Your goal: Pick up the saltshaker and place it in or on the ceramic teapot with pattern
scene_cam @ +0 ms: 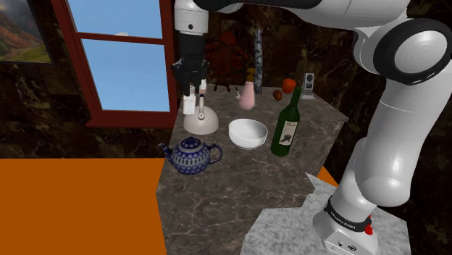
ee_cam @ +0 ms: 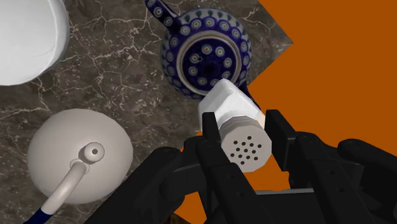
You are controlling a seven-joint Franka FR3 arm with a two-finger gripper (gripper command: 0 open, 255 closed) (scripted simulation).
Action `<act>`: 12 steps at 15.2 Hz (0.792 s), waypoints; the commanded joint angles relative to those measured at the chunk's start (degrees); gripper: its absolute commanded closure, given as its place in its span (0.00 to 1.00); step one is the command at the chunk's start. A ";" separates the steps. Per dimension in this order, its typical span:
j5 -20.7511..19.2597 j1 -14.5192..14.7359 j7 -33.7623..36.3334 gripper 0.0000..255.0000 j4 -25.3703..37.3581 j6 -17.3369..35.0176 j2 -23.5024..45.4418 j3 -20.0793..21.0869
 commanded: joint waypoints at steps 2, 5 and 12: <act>0.17 -0.12 -0.15 1.00 -3.29 2.61 -0.73 -0.06; 0.29 -0.19 -0.26 1.00 -6.24 5.08 -1.22 -0.10; 0.43 -0.29 -0.42 1.00 -12.37 10.65 -1.80 -0.16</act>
